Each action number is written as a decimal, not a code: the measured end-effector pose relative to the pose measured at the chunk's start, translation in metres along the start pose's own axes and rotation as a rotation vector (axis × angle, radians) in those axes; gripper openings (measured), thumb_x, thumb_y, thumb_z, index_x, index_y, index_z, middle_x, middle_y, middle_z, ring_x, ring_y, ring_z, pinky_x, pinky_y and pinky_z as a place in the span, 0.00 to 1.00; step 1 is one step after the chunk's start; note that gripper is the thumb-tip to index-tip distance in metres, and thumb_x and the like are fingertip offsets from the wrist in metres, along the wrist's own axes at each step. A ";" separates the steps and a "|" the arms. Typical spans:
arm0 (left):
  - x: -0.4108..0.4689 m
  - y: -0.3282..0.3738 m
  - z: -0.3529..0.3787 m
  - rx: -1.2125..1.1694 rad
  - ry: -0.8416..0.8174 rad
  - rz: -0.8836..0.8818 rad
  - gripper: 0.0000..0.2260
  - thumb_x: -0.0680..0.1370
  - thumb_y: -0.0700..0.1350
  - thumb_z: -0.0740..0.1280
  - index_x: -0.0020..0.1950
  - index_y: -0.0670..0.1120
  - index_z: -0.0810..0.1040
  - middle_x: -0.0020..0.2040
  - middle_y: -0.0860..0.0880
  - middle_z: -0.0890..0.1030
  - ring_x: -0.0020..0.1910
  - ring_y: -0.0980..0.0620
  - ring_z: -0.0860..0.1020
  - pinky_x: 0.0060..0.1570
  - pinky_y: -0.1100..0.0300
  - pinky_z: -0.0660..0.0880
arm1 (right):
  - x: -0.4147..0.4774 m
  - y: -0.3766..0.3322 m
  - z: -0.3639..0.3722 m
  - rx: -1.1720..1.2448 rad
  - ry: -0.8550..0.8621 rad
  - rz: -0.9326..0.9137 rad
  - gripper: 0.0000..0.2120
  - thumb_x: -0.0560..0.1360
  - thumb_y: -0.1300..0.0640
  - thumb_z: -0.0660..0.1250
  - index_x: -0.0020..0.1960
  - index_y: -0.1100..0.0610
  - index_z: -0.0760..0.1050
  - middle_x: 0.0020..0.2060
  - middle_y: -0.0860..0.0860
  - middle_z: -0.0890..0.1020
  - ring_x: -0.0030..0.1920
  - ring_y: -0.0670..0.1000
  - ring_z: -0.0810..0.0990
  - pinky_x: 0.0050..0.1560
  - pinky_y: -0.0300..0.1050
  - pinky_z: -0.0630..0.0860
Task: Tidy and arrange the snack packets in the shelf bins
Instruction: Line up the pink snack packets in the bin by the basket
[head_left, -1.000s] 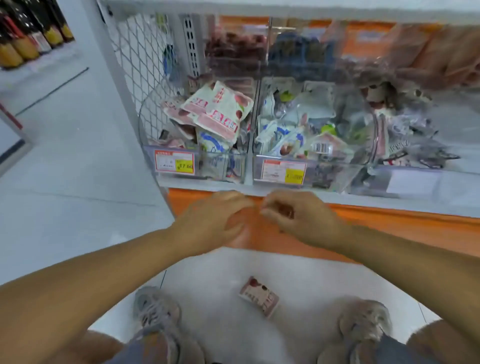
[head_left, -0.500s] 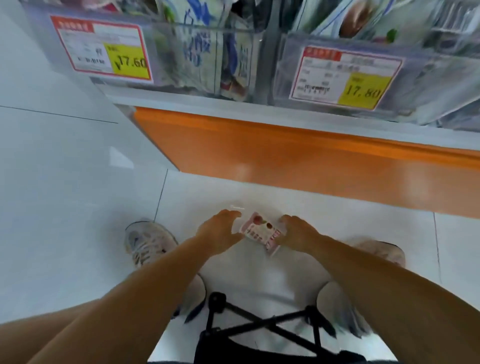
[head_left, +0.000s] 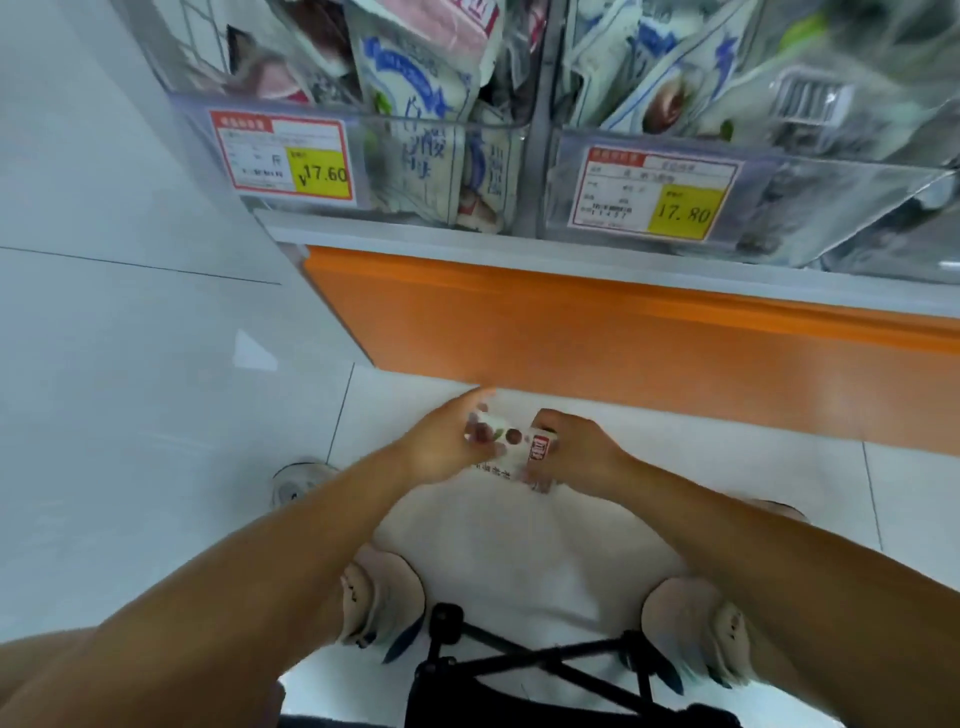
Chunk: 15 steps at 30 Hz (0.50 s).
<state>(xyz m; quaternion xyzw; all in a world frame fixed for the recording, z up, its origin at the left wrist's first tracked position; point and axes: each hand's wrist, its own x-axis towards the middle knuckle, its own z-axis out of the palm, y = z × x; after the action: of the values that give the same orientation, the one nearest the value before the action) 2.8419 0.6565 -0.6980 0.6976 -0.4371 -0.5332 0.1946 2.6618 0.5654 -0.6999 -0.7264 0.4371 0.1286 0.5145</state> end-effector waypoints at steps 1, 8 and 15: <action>-0.006 0.018 -0.010 -0.004 -0.020 0.029 0.26 0.74 0.45 0.73 0.71 0.50 0.69 0.59 0.46 0.77 0.48 0.53 0.76 0.41 0.70 0.72 | -0.014 -0.016 -0.013 -0.012 0.029 -0.043 0.17 0.65 0.55 0.79 0.44 0.53 0.72 0.37 0.48 0.80 0.35 0.48 0.80 0.30 0.38 0.71; -0.092 0.141 -0.079 0.283 0.076 0.350 0.06 0.73 0.49 0.74 0.46 0.55 0.78 0.37 0.58 0.78 0.35 0.65 0.75 0.35 0.70 0.70 | -0.130 -0.102 -0.083 -0.048 0.257 -0.325 0.21 0.67 0.53 0.78 0.53 0.42 0.71 0.39 0.43 0.81 0.34 0.38 0.80 0.30 0.32 0.72; -0.143 0.214 -0.153 0.047 0.574 0.612 0.05 0.75 0.47 0.72 0.50 0.52 0.80 0.45 0.51 0.79 0.40 0.51 0.80 0.35 0.60 0.78 | -0.176 -0.163 -0.163 -0.090 0.616 -0.641 0.18 0.75 0.53 0.70 0.60 0.40 0.68 0.42 0.40 0.79 0.39 0.46 0.79 0.44 0.45 0.76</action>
<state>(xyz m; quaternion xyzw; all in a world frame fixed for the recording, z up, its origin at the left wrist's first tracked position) 2.8885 0.6280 -0.4041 0.6602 -0.5642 -0.2247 0.4419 2.6411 0.5281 -0.4122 -0.8512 0.3170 -0.2409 0.3420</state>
